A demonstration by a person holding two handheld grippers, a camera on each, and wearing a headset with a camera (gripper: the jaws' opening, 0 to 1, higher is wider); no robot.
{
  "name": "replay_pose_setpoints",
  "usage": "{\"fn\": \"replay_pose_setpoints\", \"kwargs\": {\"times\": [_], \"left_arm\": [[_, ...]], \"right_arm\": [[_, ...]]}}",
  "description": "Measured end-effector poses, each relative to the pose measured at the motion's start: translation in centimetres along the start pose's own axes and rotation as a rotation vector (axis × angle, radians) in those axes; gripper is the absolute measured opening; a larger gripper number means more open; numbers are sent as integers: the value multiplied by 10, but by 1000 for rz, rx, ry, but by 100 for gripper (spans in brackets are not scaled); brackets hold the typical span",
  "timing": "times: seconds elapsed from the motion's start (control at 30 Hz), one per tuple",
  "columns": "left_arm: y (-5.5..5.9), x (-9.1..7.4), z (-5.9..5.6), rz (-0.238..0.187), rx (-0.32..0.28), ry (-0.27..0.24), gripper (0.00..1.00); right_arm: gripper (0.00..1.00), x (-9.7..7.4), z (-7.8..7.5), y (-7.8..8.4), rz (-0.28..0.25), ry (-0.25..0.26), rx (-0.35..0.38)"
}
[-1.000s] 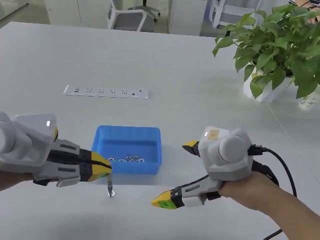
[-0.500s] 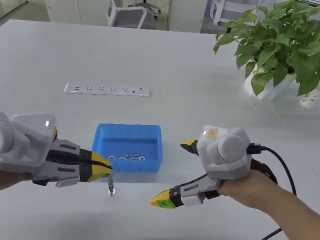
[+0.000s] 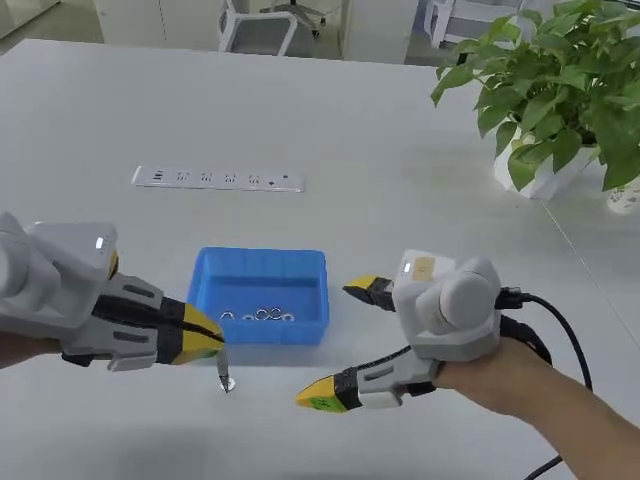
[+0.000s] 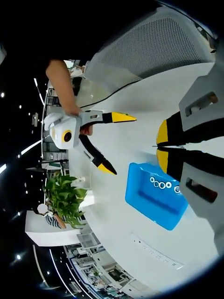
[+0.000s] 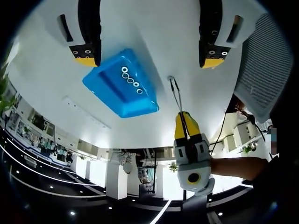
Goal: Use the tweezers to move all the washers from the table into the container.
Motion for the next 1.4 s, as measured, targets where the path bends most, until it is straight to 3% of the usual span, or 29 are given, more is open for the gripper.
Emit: {"fn": "replay_pose_setpoints", "kwargs": {"times": [0.4, 0.77, 0.87, 1.03, 1.4], "left_arm": [[1, -1, -2, 33, 23, 47, 5], [2, 1, -2, 41, 33, 71, 5], [2, 1, -1, 46, 37, 79, 5], [2, 2, -2, 53, 45, 92, 5], [2, 0, -2, 60, 49, 106, 5]], "right_arm": [[59, 15, 19, -17, -7, -76, -148], [47, 37, 36, -24, 13, -154, -204], [39, 45, 41, -21, 57, -163, -222], [33, 59, 52, -24, 50, -208, -224], [24, 78, 57, -30, 56, -245, -239]]}}
Point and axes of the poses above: the centre of the closed fingertips' face, and the gripper's own axes: x roughly forward along the fingers, z roughly to its left, y roughly out of its underside, the point moved 1 cm from there along -x, roughly backward along the fingers, and after that the axes turned 10 degrees about z, right-handed, at the moved point
